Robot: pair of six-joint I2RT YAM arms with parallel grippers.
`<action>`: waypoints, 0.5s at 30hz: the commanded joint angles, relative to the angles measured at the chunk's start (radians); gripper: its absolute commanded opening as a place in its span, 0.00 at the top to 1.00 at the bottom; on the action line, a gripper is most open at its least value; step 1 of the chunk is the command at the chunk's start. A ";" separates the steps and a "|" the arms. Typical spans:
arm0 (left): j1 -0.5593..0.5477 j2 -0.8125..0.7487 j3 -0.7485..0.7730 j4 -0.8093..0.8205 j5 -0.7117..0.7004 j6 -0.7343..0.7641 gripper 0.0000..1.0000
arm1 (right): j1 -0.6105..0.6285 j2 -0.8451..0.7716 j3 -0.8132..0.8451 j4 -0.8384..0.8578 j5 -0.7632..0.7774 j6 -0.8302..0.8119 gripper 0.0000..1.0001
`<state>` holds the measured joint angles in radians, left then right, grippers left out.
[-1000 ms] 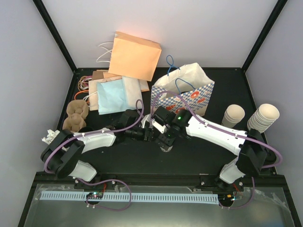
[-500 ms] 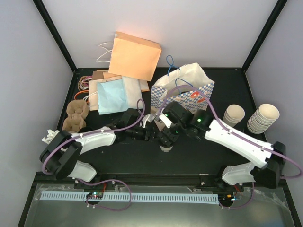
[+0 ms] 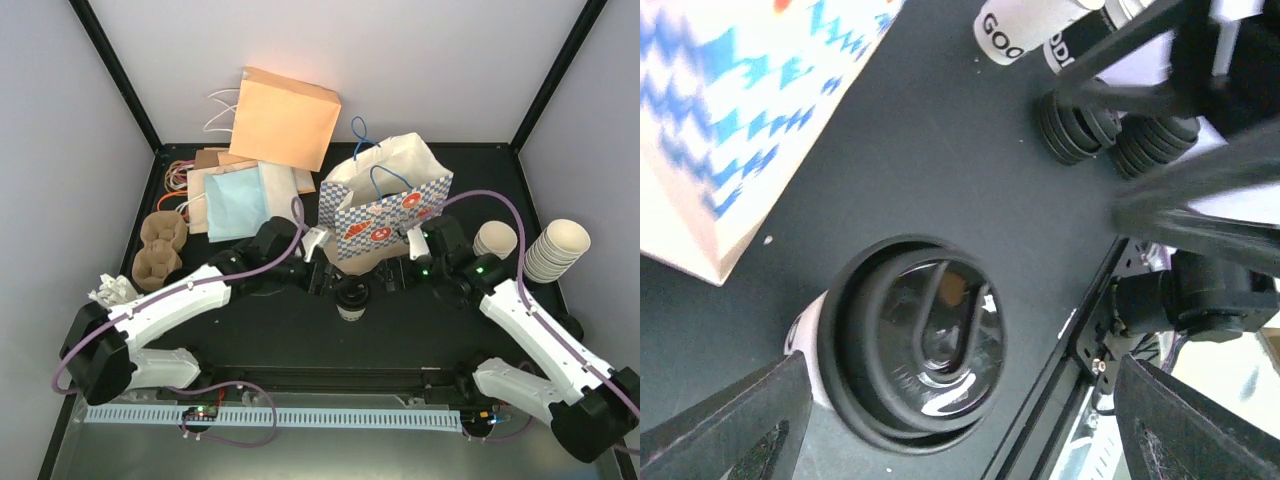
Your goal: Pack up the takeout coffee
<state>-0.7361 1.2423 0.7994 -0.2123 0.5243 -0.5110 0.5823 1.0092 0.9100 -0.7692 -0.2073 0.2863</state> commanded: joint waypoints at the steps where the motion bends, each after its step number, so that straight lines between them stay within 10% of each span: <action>1: -0.132 0.013 0.162 -0.254 -0.223 0.141 0.15 | -0.124 -0.055 -0.134 0.132 -0.246 0.158 0.00; 15: -0.310 0.294 0.506 -0.578 -0.500 0.223 0.01 | -0.155 -0.228 -0.409 0.308 -0.279 0.349 0.00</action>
<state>-1.0035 1.4811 1.1992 -0.6647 0.1188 -0.3313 0.4313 0.8055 0.5682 -0.5400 -0.4480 0.5549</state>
